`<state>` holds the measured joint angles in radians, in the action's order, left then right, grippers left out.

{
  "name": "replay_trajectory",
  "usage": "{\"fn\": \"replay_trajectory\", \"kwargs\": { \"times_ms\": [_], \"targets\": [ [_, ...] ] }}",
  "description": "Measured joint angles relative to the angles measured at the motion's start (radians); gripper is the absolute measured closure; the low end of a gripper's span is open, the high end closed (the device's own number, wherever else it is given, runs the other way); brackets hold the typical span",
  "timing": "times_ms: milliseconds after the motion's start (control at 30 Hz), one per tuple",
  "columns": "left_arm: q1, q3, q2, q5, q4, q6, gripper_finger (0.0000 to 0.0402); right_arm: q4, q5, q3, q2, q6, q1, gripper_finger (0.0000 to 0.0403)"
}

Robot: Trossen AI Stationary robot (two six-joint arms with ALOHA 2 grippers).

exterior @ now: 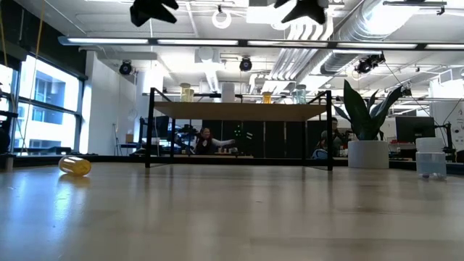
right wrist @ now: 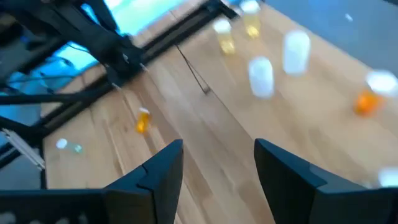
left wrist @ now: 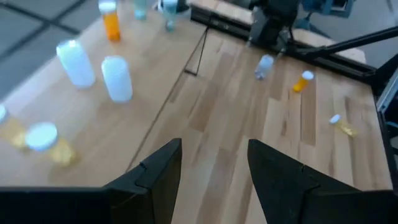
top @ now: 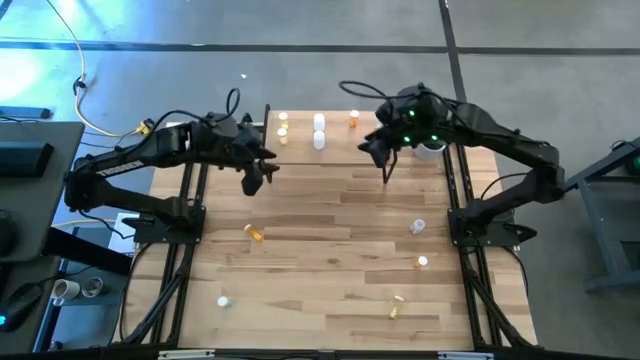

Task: Pick and place medicine bottles onto shelf by color
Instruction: Put the right orange medicine bottle on the shelf aligned with the other orange medicine bottle

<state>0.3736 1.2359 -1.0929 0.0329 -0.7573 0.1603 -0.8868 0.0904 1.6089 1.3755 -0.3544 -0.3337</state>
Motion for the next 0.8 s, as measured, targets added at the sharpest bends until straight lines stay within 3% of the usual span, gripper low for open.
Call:
{"fn": "replay_trajectory", "kwargs": {
  "times_ms": [400,800],
  "targets": [
    [-0.029,0.000,0.000,0.001,0.067,-0.040,0.0227,-0.328,-0.228,-0.065,-0.031,-0.162,0.176,0.0214],
    [-0.029,0.000,-0.001,0.008,0.038,-0.040,0.0227,-0.382,-0.185,-0.305,-0.083,-0.425,0.377,0.0214]
  ]
}}
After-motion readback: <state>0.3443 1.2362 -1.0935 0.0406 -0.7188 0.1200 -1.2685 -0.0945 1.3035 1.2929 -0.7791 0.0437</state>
